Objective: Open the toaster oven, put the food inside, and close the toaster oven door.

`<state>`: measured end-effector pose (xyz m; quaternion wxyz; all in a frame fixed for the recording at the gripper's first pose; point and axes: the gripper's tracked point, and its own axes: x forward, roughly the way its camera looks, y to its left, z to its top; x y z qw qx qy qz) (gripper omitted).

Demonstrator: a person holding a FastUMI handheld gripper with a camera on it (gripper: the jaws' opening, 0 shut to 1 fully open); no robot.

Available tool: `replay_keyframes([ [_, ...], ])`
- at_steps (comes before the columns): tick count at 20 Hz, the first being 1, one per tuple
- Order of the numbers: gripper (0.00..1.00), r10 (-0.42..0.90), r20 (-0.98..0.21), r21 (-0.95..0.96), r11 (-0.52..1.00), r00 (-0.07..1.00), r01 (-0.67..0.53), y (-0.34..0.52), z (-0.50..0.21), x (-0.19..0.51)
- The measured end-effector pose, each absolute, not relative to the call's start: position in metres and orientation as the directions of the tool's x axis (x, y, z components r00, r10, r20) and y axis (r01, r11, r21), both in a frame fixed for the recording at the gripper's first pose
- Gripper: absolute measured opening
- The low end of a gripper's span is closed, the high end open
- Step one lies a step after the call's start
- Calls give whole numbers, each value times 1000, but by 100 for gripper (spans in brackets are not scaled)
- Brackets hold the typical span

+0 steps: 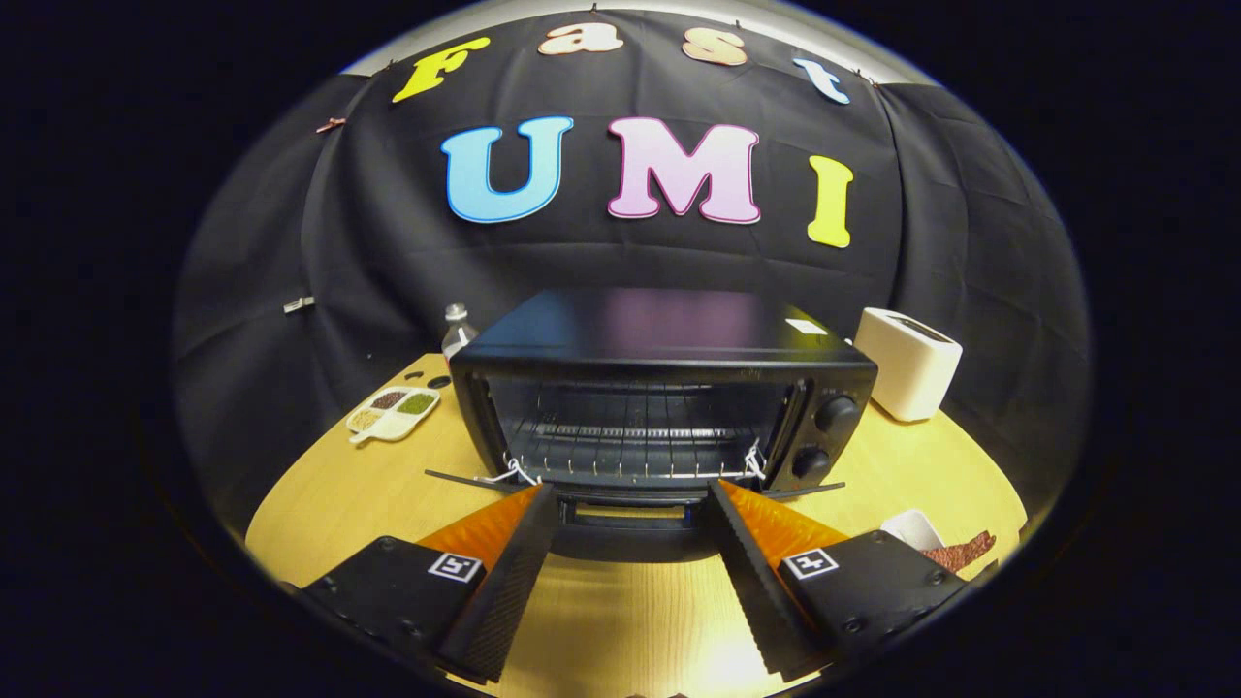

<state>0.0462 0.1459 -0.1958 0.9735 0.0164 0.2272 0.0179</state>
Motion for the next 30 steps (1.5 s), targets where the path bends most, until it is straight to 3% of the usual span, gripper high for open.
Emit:
replay_keyframes([
  [4,97,81,-559,32,997,825,-76,148,-242,7],
  [9,97,72,-630,80,996,773,-27,129,-276,-13],
  [16,97,86,-591,81,996,802,-48,94,-240,-23],
  [25,97,-29,-534,31,998,845,54,-18,-165,-24],
  [30,97,-36,-540,28,998,841,61,-76,-163,-25],
])
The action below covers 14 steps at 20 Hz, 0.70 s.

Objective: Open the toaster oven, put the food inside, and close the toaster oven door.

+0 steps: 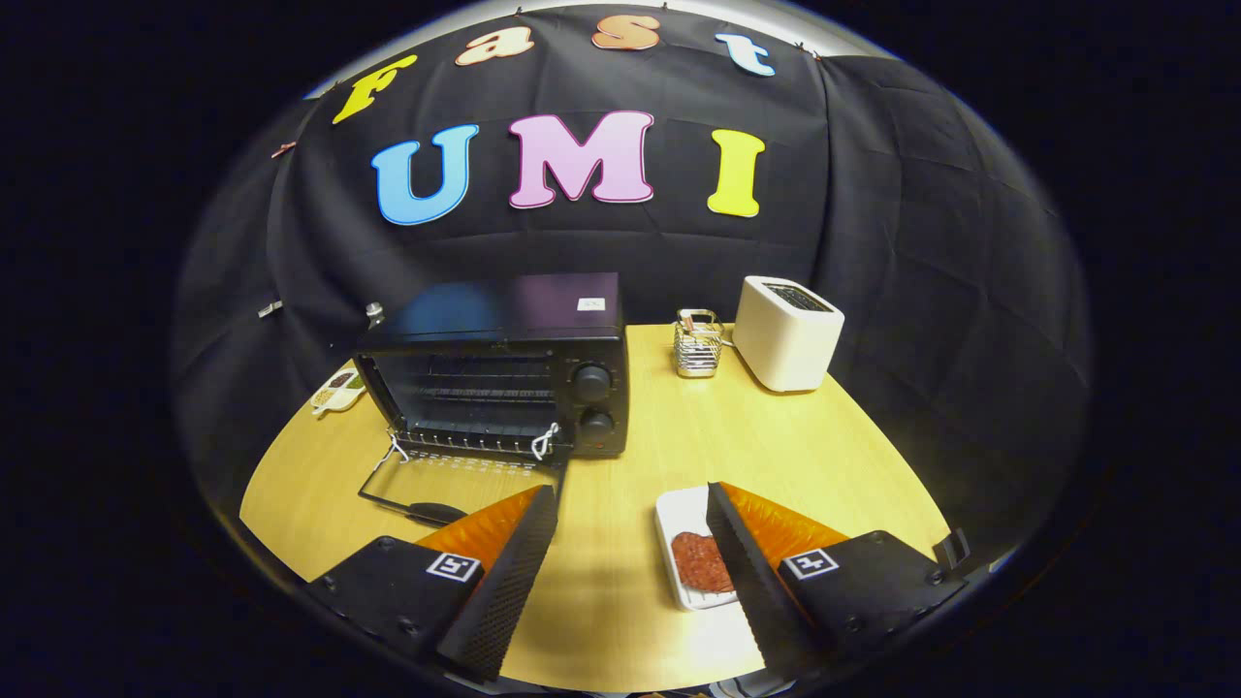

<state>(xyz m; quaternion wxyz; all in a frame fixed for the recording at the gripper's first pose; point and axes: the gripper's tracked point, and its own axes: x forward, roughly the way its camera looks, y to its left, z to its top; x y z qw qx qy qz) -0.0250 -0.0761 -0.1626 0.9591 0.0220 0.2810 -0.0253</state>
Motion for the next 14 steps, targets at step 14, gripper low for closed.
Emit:
replay_keyframes([
  [14,99,238,-726,276,960,645,-43,-181,-259,-32],
])
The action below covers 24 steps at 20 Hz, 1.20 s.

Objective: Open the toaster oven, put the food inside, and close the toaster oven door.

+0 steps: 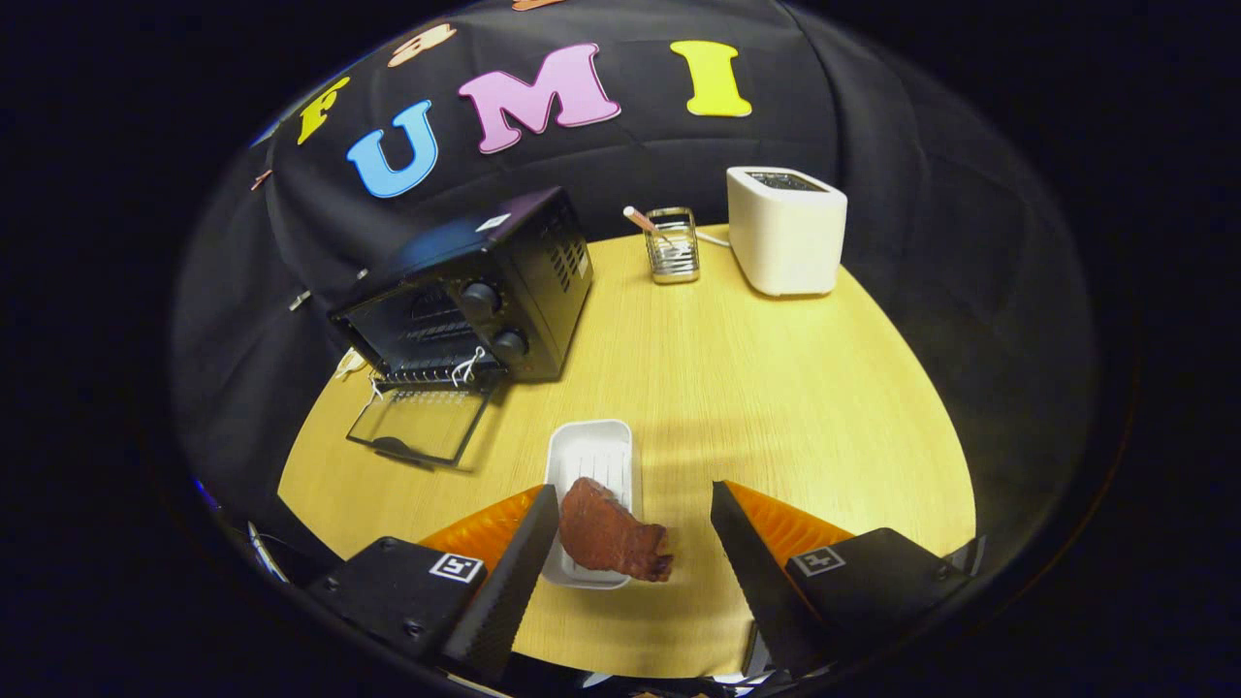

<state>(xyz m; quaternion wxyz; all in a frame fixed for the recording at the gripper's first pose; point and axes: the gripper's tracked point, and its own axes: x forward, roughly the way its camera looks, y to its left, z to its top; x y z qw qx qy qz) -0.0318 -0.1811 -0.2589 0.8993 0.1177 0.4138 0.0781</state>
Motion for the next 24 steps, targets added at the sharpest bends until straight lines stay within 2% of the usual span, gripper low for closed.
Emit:
replay_keyframes([
  [4,98,364,-759,415,909,540,-30,-176,-283,-45],
  [8,94,440,-748,459,884,496,-93,-170,-291,-50],
  [9,87,448,-749,466,880,489,-93,-170,-293,-48],
  [10,69,454,-751,474,876,479,-88,-168,-297,-46],
  [14,36,475,-775,500,864,417,-56,-167,-302,-52],
  [15,35,479,-776,508,860,410,-42,-170,-300,-53],
  [17,26,482,-765,532,847,428,-3,-173,-298,-47],
  [20,18,506,-761,562,827,405,22,-170,-297,-53],
  [24,16,499,-762,563,826,412,41,-173,-288,-52],
])
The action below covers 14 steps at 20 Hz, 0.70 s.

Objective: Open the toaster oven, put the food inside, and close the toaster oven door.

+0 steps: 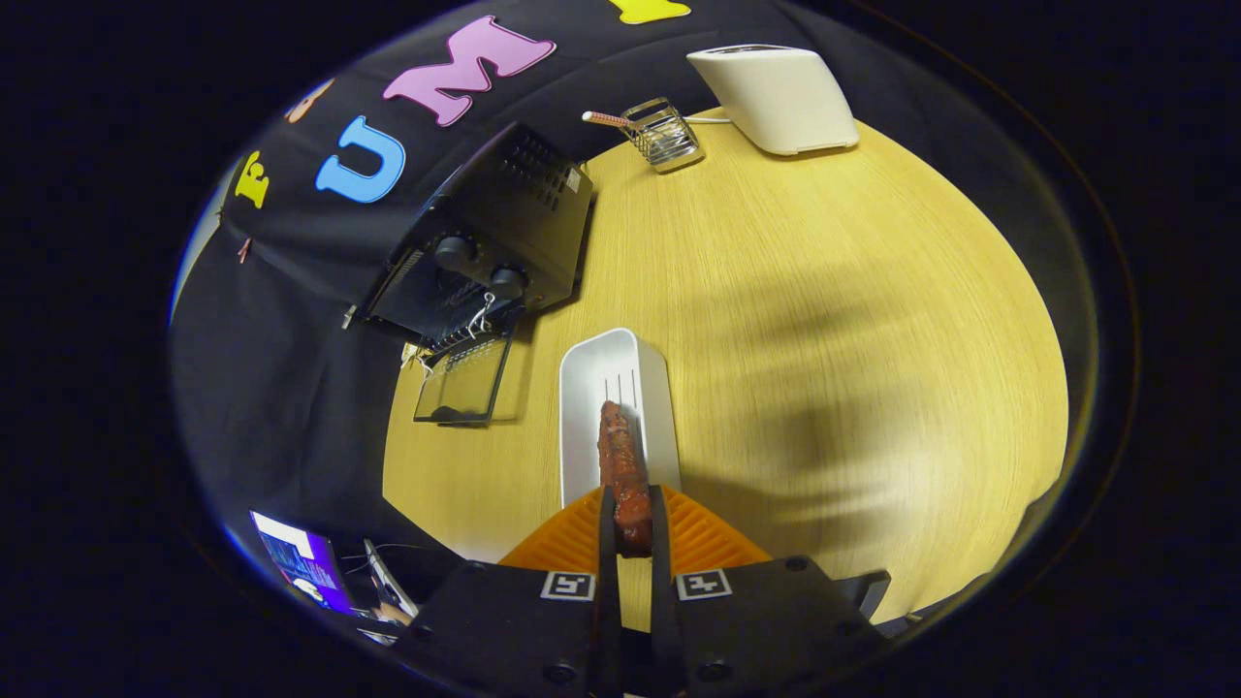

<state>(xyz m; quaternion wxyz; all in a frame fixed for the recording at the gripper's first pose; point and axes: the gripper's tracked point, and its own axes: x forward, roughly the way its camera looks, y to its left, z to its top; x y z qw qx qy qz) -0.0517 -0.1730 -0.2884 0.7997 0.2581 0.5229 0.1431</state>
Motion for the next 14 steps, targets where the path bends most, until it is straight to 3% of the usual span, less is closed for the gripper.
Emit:
replay_keyframes([
  [8,15,443,-748,554,826,494,98,-173,-237,-48],
  [14,15,422,-729,559,821,539,114,-116,-212,-43],
])
